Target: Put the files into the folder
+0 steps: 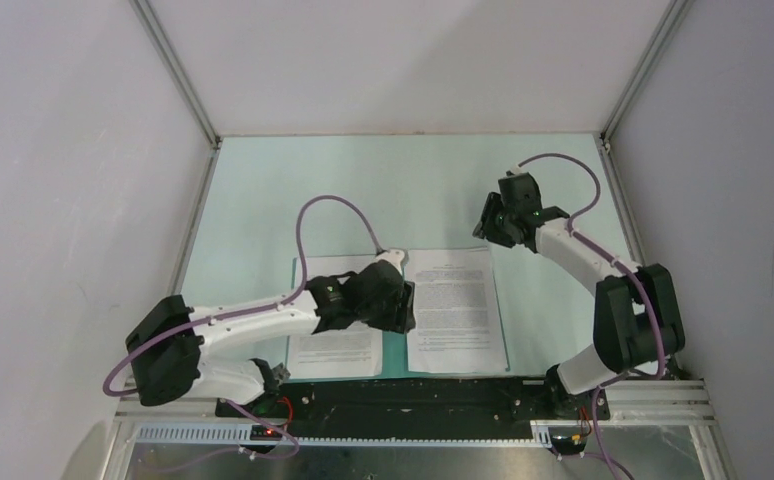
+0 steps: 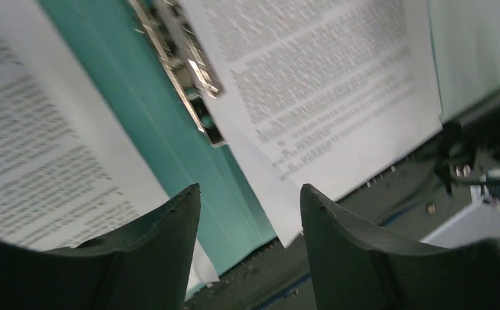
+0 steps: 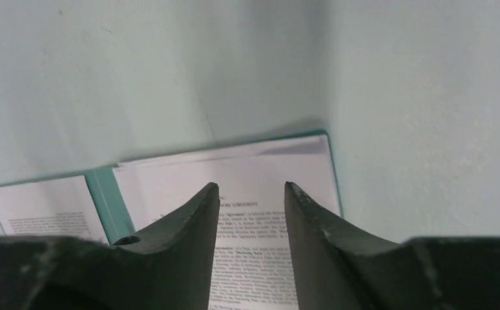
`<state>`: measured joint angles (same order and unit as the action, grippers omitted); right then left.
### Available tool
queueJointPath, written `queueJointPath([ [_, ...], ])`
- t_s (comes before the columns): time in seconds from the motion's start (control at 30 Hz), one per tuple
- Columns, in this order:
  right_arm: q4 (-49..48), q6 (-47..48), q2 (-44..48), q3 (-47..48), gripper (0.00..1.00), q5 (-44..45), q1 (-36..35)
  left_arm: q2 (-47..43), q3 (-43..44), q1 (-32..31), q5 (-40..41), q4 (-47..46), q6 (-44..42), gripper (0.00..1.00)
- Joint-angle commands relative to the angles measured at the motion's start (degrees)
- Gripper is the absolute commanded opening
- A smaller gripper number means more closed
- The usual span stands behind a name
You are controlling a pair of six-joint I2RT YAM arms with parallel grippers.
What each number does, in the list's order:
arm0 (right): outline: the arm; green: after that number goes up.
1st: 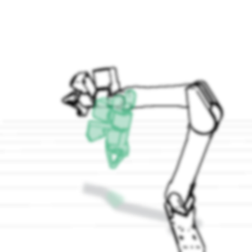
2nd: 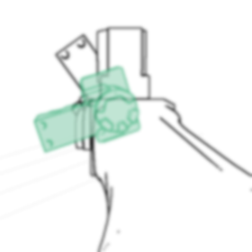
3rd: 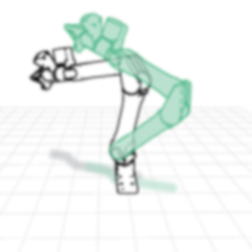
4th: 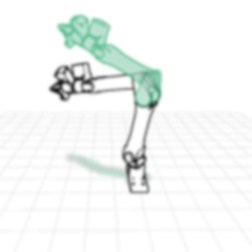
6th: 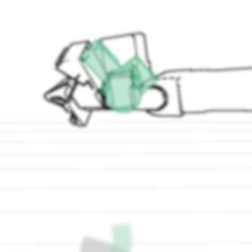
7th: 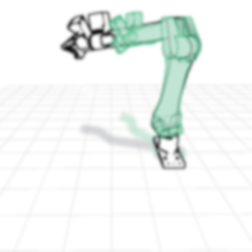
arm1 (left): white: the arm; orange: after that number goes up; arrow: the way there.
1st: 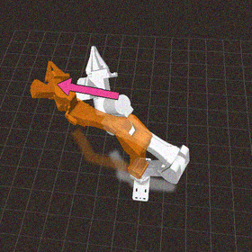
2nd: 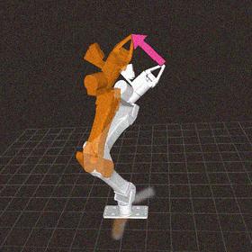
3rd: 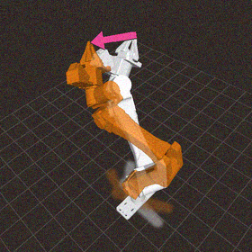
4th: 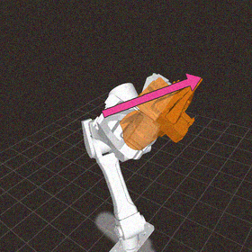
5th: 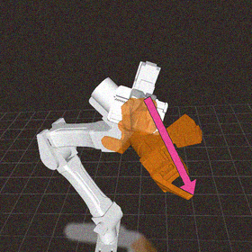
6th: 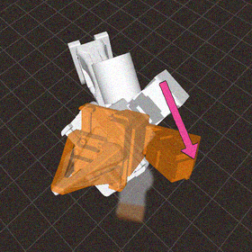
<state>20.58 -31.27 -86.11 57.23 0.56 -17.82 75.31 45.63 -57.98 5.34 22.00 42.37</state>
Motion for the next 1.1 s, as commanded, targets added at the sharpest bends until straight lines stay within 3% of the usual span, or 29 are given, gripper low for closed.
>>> queueJointPath([
  [0.0,-0.69,-0.01,-3.13,4.32,0.44,-1.46,-2.58,-0.61,1.74,-3.78,-1.65,-0.53,0.86,0.61],
  [0.3,2.56,-2.28,-3.56,4.38,0.44,2.19,-13.93,-0.18,-0.33,-2.98,2.55,-1.7,9.44,0.48],
  [0.5,4.29,-4.37,-0.19,1.99,0.43,2.55,-17.52,-3.89,-7.37,1.74,3.14,-4.7,14.57,0.41],
  [0.7,2.71,-7.13,-0.57,1.48,0.43,3.7,-24.89,-7.38,-10.56,11.71,0.31,-6.04,12.62,0.4],
  [1.07,3.41,-10.07,-7.27,3.74,0.42,9.84,-33.54,-3.74,-13.38,19.84,-4.37,-8.13,11.19,0.31],
])
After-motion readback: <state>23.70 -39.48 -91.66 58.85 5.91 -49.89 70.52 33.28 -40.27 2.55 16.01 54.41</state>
